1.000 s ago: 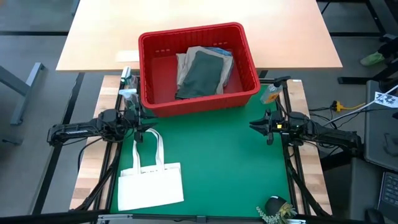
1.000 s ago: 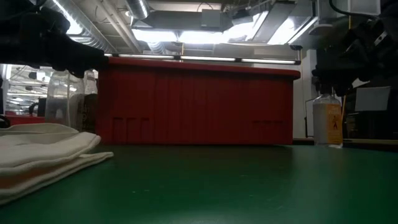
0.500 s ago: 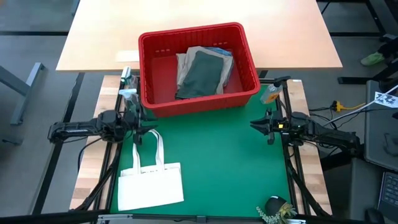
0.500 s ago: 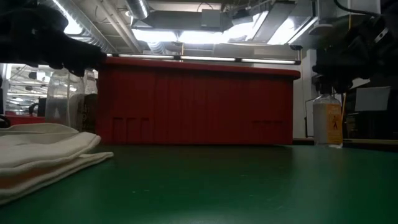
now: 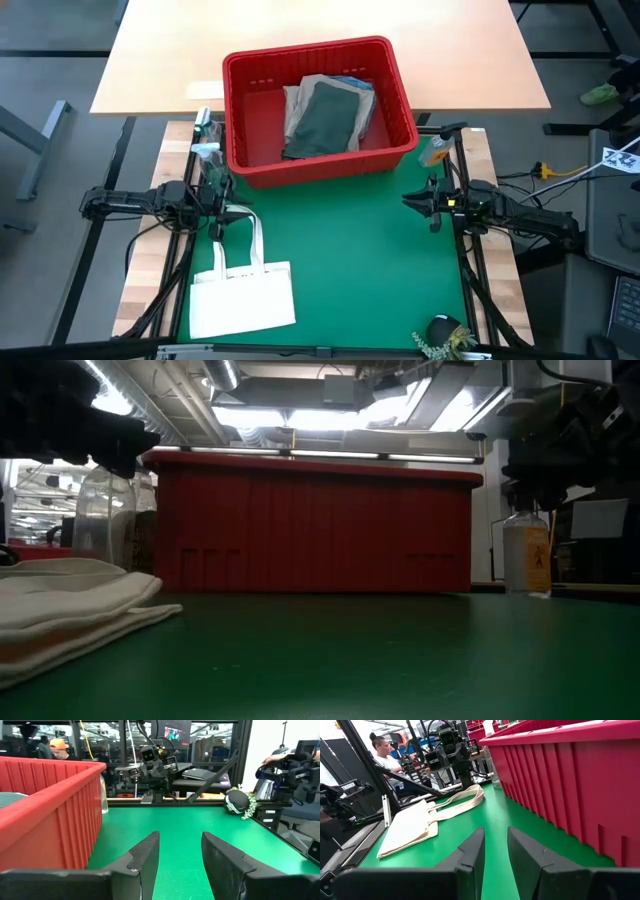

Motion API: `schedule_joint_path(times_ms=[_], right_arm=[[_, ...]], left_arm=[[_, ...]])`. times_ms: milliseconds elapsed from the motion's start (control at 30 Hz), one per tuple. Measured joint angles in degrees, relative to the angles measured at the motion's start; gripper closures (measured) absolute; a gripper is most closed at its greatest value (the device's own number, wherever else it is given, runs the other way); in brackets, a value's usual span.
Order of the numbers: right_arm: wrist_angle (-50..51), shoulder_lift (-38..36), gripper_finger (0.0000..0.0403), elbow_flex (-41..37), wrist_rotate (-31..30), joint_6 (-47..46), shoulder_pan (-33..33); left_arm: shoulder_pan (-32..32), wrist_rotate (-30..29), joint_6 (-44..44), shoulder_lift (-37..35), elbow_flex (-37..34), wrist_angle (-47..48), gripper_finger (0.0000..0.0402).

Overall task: Fold Laundry from Bin
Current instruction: Return to Home Position

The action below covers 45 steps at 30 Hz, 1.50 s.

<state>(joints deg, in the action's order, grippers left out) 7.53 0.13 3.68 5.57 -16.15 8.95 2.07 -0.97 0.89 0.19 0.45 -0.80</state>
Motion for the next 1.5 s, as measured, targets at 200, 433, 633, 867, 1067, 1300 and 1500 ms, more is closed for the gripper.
schedule_joint_path(times_ms=[200, 433, 633, 867, 1067, 1300, 1500], right_arm=[[-1.49, -0.01, 0.0317, -0.46, -0.01, -0.01, 0.00], [-9.67, -0.01, 0.0317, -3.28, -0.06, -0.04, 0.00], [-9.64, -0.01, 0.0317, -3.28, -0.05, -0.06, 0.00], [-9.63, -0.01, 0.0317, -3.28, -0.03, 11.40, 0.00], [-9.53, -0.01, 0.0317, -3.28, -0.12, 13.62, 0.00], [-9.51, -0.01, 0.0317, -3.28, -0.20, 13.58, 0.07], [-9.46, -0.01, 0.0317, -3.28, -0.20, 13.56, 0.07]], left_arm=[[0.00, 0.00, 0.00, -0.02, 0.00, -0.02, 0.0260], [0.00, 0.01, 0.00, -0.01, 0.00, -0.02, 0.0260], [0.00, 0.00, 0.00, 0.00, 0.00, -0.04, 0.0260], [0.00, 0.00, 0.00, 0.00, 0.00, -0.04, 0.0260], [0.00, 0.00, 0.00, 0.00, 0.00, -0.04, 0.0260], [0.00, 0.00, 0.00, 0.00, 0.00, -0.04, 0.0260], [0.00, 0.00, 0.00, 0.00, 0.00, -0.04, 0.0260]])
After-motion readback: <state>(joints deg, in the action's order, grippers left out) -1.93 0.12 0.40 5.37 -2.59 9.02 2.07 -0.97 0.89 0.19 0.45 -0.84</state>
